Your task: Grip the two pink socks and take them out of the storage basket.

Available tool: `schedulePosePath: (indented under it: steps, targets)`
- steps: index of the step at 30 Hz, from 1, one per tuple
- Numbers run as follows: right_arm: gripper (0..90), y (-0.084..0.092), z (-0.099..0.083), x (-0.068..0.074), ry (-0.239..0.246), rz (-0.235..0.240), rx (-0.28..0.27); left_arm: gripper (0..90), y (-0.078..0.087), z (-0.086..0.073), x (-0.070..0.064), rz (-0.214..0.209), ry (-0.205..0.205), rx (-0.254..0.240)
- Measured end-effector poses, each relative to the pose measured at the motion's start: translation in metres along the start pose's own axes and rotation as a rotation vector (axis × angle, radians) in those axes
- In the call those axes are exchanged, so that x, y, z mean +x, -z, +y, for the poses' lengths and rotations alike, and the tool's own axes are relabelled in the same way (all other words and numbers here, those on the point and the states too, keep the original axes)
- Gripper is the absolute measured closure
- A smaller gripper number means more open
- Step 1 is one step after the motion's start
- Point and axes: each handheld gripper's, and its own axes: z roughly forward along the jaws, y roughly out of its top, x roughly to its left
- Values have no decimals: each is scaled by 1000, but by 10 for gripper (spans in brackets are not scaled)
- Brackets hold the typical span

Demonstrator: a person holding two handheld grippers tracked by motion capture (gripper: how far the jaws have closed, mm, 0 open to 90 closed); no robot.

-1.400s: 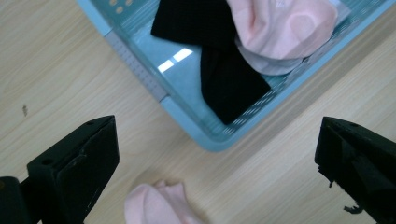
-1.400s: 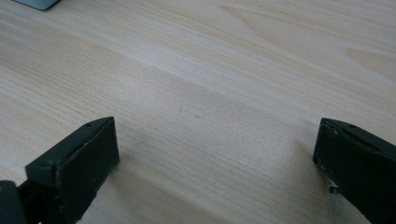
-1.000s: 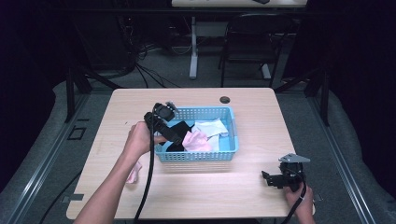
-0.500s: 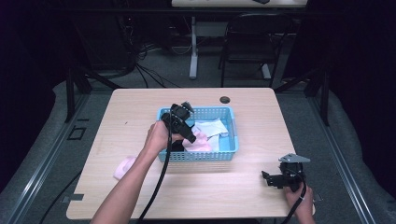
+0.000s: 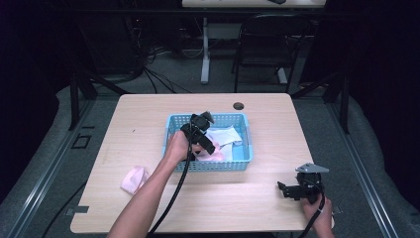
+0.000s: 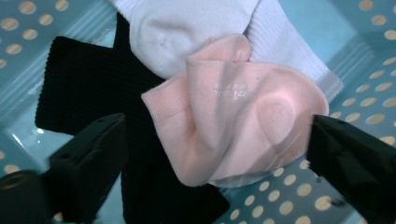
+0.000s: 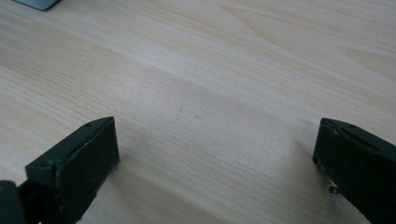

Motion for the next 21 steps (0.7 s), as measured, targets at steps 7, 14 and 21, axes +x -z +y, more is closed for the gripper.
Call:
schedulePosePath:
  steps: [7, 14, 21]
  targets:
    - [0, 0, 0, 0, -1, 0, 2, 219, -9, 1, -2, -12, -1, 3]
    - [0, 0, 0, 0, 0, 0, -1, 318, -17, -4, -2, -12, 1, 23]
    - [0, 0, 0, 0, 0, 0, 0, 461, -19, -5, -2, 14, -9, 39]
